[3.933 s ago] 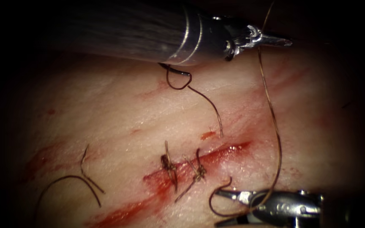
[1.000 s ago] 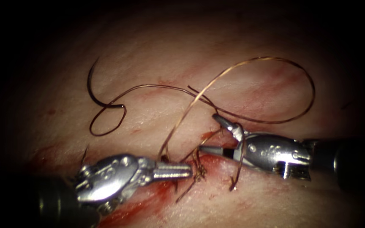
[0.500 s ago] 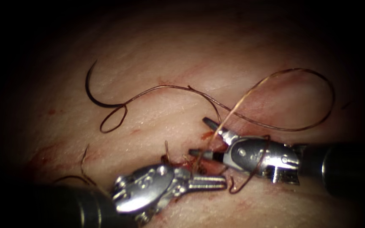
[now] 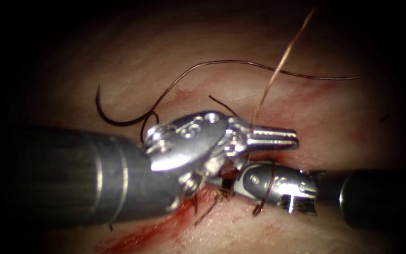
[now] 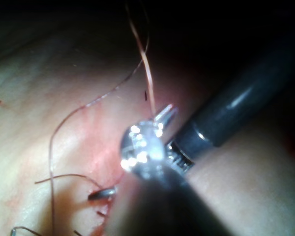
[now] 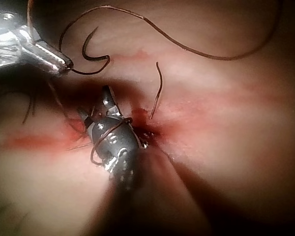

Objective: Wound Closure

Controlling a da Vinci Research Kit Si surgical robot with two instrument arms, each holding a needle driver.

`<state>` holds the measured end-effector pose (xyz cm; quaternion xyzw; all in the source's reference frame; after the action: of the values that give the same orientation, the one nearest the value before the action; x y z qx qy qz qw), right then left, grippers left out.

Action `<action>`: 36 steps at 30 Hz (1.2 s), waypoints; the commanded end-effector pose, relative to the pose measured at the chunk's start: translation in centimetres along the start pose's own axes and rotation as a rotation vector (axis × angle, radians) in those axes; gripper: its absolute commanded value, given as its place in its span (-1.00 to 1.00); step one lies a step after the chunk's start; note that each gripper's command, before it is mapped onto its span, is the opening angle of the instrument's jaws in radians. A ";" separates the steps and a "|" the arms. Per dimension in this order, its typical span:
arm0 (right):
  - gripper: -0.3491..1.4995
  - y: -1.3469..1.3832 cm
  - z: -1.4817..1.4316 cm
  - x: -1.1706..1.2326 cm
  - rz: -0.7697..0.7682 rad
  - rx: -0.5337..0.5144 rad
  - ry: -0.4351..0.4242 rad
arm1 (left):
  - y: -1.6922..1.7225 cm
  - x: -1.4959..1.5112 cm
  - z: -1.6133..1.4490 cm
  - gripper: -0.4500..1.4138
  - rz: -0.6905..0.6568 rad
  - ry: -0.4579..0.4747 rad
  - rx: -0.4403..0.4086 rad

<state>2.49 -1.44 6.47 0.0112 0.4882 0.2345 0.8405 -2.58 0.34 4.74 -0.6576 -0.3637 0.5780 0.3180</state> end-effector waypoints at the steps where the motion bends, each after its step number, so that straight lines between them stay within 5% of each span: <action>1: 0.80 -0.11 0.08 -0.02 0.002 0.015 0.006 | -0.11 -0.03 0.08 -1.00 -0.003 -0.011 -0.006; 10: 0.80 -0.23 0.09 0.04 -0.015 0.075 0.027 | -0.91 0.15 0.01 -1.00 0.003 -0.046 0.008; 18: 0.78 -0.25 0.05 0.11 -0.018 0.101 0.095 | -1.69 -0.23 -0.41 -1.00 0.066 -0.089 0.023; 27: 0.76 -0.27 0.09 0.27 -0.046 0.150 0.206 | -2.11 -0.72 -0.39 -1.00 0.119 -0.015 -0.024; 36: 0.76 -0.22 0.06 0.26 -0.045 0.132 0.237 | -2.06 -0.73 -0.21 -1.00 0.107 -0.013 -0.033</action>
<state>2.68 -1.47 6.17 0.0253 0.5994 0.1829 0.7788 -2.59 0.82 6.82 -0.6782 -0.3381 0.5930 0.2722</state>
